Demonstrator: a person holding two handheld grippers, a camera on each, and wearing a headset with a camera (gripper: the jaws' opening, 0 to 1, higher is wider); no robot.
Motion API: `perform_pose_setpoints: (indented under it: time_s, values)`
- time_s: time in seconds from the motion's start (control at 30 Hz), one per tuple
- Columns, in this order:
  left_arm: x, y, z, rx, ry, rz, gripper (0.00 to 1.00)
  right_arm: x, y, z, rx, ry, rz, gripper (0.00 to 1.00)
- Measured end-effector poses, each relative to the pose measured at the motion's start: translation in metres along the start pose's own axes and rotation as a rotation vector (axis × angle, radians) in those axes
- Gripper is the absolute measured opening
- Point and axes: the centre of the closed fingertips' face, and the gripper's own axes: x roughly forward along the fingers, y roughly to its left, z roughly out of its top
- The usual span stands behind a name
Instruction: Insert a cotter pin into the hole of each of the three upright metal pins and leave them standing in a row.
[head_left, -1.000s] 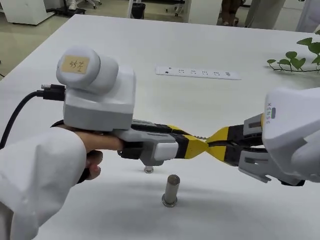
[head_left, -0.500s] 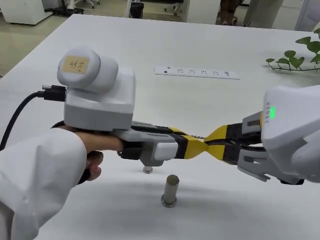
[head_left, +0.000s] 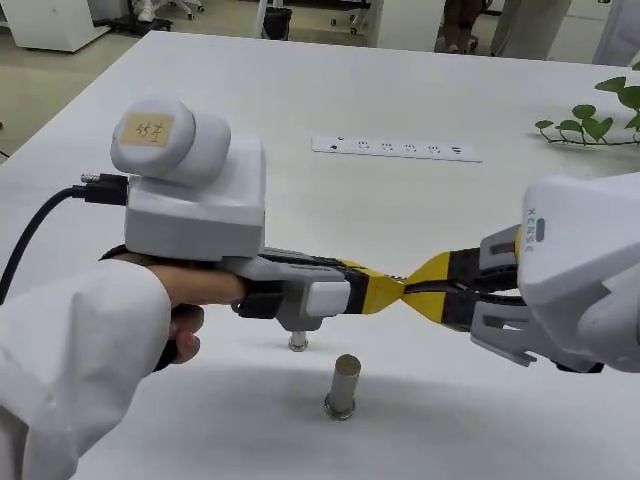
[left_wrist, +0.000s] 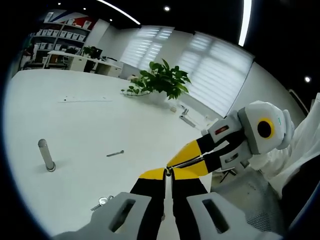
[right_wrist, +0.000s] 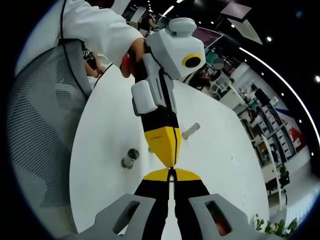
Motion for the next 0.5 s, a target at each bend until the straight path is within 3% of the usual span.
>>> perform_pose_setpoints:
  time_s: [0.3,0.5]
  values:
    - [-0.0043,-0.0012,-0.0021,-0.066,0.017,-0.02,0.0,0.0001,0.0018,0.003,-0.006,-0.013,0.002,0.0]
    - [-0.0063,-0.001,-0.0021,-0.023,0.02,0.006,0.0,0.0019,0.0013,0.0046,-0.016,-0.008,-0.005,0.0]
